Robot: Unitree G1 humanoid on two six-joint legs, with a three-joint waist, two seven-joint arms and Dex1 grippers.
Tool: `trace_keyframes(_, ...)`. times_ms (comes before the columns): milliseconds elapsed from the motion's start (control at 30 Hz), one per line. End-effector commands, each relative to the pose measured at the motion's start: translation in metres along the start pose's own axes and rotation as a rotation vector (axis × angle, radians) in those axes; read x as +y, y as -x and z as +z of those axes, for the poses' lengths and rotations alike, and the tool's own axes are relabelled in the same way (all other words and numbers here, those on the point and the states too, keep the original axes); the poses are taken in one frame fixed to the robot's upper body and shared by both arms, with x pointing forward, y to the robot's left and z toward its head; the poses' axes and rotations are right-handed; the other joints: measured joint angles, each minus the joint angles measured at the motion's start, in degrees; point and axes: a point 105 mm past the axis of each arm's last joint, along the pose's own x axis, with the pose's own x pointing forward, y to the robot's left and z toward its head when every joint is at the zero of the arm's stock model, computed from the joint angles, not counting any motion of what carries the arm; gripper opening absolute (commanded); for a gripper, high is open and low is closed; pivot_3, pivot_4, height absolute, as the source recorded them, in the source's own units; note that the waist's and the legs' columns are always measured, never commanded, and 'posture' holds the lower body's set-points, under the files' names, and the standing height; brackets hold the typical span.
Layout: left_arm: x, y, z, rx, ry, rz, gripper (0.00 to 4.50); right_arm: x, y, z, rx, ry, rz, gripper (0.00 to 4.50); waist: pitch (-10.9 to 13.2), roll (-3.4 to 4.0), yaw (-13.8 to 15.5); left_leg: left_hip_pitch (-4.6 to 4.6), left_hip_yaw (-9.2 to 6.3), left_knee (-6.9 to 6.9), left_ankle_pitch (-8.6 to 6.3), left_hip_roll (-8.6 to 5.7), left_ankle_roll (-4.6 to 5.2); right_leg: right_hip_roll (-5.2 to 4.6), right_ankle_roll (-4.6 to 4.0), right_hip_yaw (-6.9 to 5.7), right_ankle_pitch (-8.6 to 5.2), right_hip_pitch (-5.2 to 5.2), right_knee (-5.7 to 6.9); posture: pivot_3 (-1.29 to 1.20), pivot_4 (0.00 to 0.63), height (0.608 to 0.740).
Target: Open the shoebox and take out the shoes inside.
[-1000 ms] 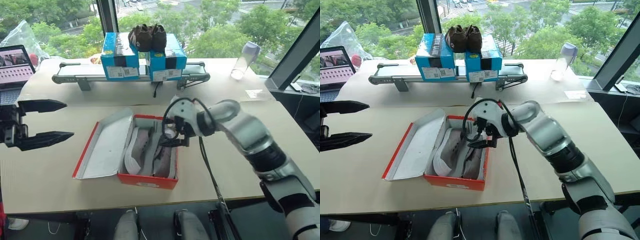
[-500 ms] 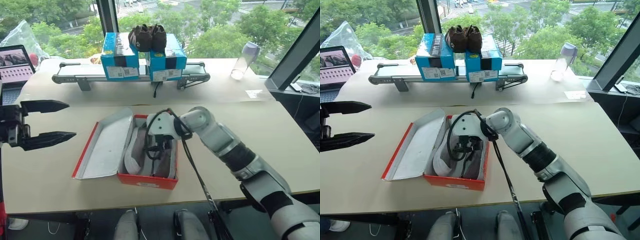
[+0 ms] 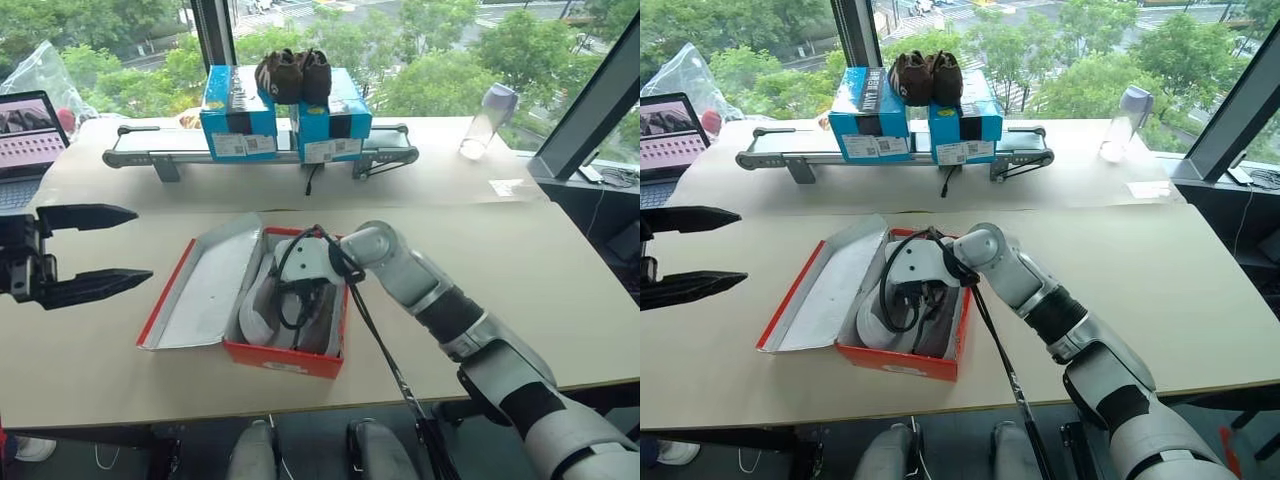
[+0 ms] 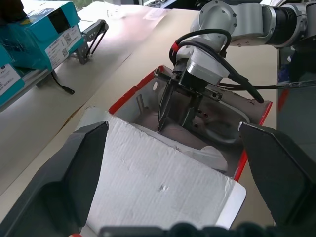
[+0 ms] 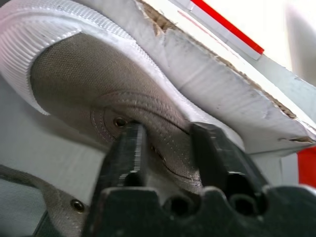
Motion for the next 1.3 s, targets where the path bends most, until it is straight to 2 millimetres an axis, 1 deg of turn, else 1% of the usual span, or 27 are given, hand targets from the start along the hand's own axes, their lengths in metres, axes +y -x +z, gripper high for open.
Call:
trace_keyframes(33,-0.005,0.001,0.009,-0.007,-0.032,-0.02,4.5,-0.006,0.007,0.009,-0.041,0.0,-0.033,0.14,0.0,0.0,0.0,0.0,0.0,0.0,0.0,0.0,0.0,0.0,0.0,0.0,0.0,0.0,0.0,0.0,0.15,0.74)
trace_keyframes(67,-0.004,0.0,0.008,-0.009,-0.029,-0.026,4.5,-0.006,0.009,0.01,-0.045,0.0,-0.038,0.05,0.0,0.0,0.01,0.0,0.0,0.0,0.0,0.0,0.0,0.0,0.0,0.0,0.0,0.0,0.0,0.0,0.15,0.74)
trace_keyframes(267,-0.003,-0.004,0.003,-0.015,-0.017,-0.048,4.5,-0.007,0.032,0.027,-0.111,0.024,-0.06,0.05,0.0,0.0,0.21,0.0,0.0,0.0,0.0,-0.01,0.0,0.0,0.0,0.0,0.0,0.0,0.0,0.0,0.15,0.74)
trace_keyframes(333,-0.003,-0.005,0.001,-0.017,-0.014,-0.057,4.5,-0.014,0.045,0.035,-0.133,0.037,-0.093,0.05,0.0,0.0,0.25,0.0,0.0,0.0,0.0,0.0,0.0,0.0,0.0,0.0,0.0,0.01,0.0,0.0,0.15,0.74)
trace_keyframes(400,-0.001,-0.009,-0.001,-0.022,-0.011,-0.07,4.5,-0.028,0.064,0.047,-0.178,0.018,-0.158,0.05,0.0,0.0,0.3,0.01,0.0,0.01,0.0,-0.01,-0.01,-0.01,0.0,0.0,0.0,0.01,0.0,0.0,0.15,0.74)
trace_keyframes(467,0.0,-0.012,-0.003,-0.028,-0.011,-0.08,4.5,-0.04,0.079,0.053,-0.216,-0.038,-0.209,0.05,0.0,0.0,0.38,0.01,0.0,0.01,0.0,-0.01,-0.01,-0.01,0.0,0.0,0.0,0.02,0.0,0.0,0.15,0.74)
trace_keyframes(500,0.001,-0.013,-0.004,-0.031,-0.012,-0.085,4.5,-0.045,0.086,0.055,-0.233,-0.083,-0.226,0.05,0.0,0.0,0.38,0.01,0.0,0.01,0.0,-0.01,-0.01,-0.01,0.0,0.0,0.0,0.02,0.0,0.0,0.15,0.74)
trace_keyframes(567,0.003,-0.016,-0.004,-0.041,-0.012,-0.095,4.5,-0.058,0.106,0.057,-0.268,-0.187,-0.275,0.05,0.0,0.0,0.39,0.01,0.0,0.01,0.0,0.0,-0.01,-0.01,-0.01,-0.01,0.0,0.02,0.0,0.0,0.15,0.74)
trace_keyframes(633,0.004,-0.019,-0.005,-0.045,-0.012,-0.106,4.5,-0.072,0.13,0.054,-0.28,-0.303,-0.337,0.05,0.0,0.01,0.47,0.01,0.0,0.0,0.0,0.0,-0.01,-0.01,-0.02,-0.01,0.01,0.02,-0.01,0.0,0.15,0.74)
trace_keyframes(767,0.007,-0.025,-0.007,-0.059,-0.013,-0.126,4.5,-0.088,0.188,0.031,-0.225,-0.508,-0.487,0.05,0.01,0.01,0.86,-0.01,0.0,-0.02,0.0,-0.06,-0.01,-0.09,-0.03,-0.03,0.01,0.02,-0.05,0.0,0.15,0.74)
trace_keyframes(833,0.008,-0.029,-0.007,-0.07,-0.014,-0.137,4.5,-0.09,0.217,0.011,-0.182,-0.668,-0.579,0.05,0.01,0.01,0.98,-0.02,0.0,-0.01,0.0,-0.06,-0.01,-0.11,-0.03,-0.03,0.01,0.03,-0.09,0.0,0.15,0.74)
trace_keyframes(900,0.011,-0.034,-0.008,-0.079,-0.017,-0.149,4.5,-0.092,0.256,-0.016,-0.189,-0.955,-0.74,0.05,0.0,0.0,1.04,-0.02,0.0,-0.02,-0.01,-0.07,-0.01,-0.12,-0.03,-0.03,0.01,0.03,-0.11,0.0,0.15,0.74)
trace_keyframes(967,0.013,-0.036,-0.009,-0.084,-0.018,-0.158,4.5,-0.088,0.277,-0.033,-0.265,-1.199,-0.823,0.05,0.01,0.0,0.97,-0.01,0.01,-0.02,-0.01,-0.08,-0.01,-0.13,-0.06,0.01,0.03,0.01,-0.11,0.0,0.15,0.74)
trace_keyframes(1033,0.015,-0.039,-0.009,-0.088,-0.02,-0.165,4.5,-0.077,0.282,-0.044,-0.29,-1.336,-0.843,0.05,0.0,0.01,0.84,-0.01,0.01,-0.05,0.0,-0.08,-0.01,-0.12,-0.11,0.03,0.06,0.0,-0.1,0.0,0.15,0.74)
trace_keyframes(1067,0.016,-0.04,-0.009,-0.091,-0.022,-0.169,4.5,-0.07,0.282,-0.052,-0.274,-1.4,-0.855,0.05,0.0,0.01,0.56,-0.02,0.01,-0.08,0.0,-0.08,0.01,-0.09,-0.11,0.02,0.06,0.0,-0.11,0.0,0.15,0.74)
trace_keyframes(1100,0.017,-0.041,-0.01,-0.095,-0.023,-0.172,4.5,-0.061,0.28,-0.065,-0.238,-1.469,-0.879,0.05,0.01,0.01,0.25,-0.01,0.01,-0.09,0.01,-0.07,0.02,-0.07,-0.1,0.04,0.07,0.0,-0.1,0.0,0.15,0.74)
trace_keyframes(1133,0.018,-0.043,-0.01,-0.098,-0.024,-0.176,4.5,-0.049,0.276,-0.081,-0.163,-1.533,-0.898,0.05,0.0,0.01,0.12,-0.01,0.01,-0.1,0.02,-0.07,0.05,-0.05,-0.08,0.07,0.07,-0.02,-0.09,0.0,0.15,0.74)
trace_keyframes(1167,0.018,-0.044,-0.01,-0.1,-0.024,-0.178,4.5,-0.041,0.274,-0.09,-0.111,-1.57,-0.911,0.05,0.0,0.01,0.0,0.0,0.01,-0.1,0.03,-0.04,0.06,0.0,-0.04,0.07,0.09,0.0,-0.09,0.0,0.15,0.74)
trace_keyframes(1200,0.019,-0.044,-0.011,-0.1,-0.024,-0.18,4.5,-0.034,0.269,-0.097,-0.084,-1.596,-0.903,0.05,0.0,0.01,0.0,0.0,-0.01,-0.09,0.24,-0.03,0.4,0.02,0.06,0.08,0.15,0.03,-0.09,0.0,0.15,0.74)
trace_keyframes(1267,0.019,-0.045,-0.011,-0.1,-0.024,-0.184,4.5,-0.027,0.26,-0.102,-0.088,-1.622,-0.873,0.05,0.02,0.04,-0.03,0.0,-0.01,-0.08,0.25,-0.07,0.42,-0.01,0.07,0.1,0.12,0.03,-0.09,0.0,0.15,0.74)
trace_keyframes(1300,0.019,-0.045,-0.011,-0.099,-0.024,-0.185,4.5,-0.019,0.253,-0.106,-0.075,-1.648,-0.835,0.05,0.06,0.1,-0.1,0.0,-0.01,-0.07,0.25,-0.08,0.42,-0.02,0.06,0.13,0.11,0.03,-0.09,0.0,0.15,0.74)
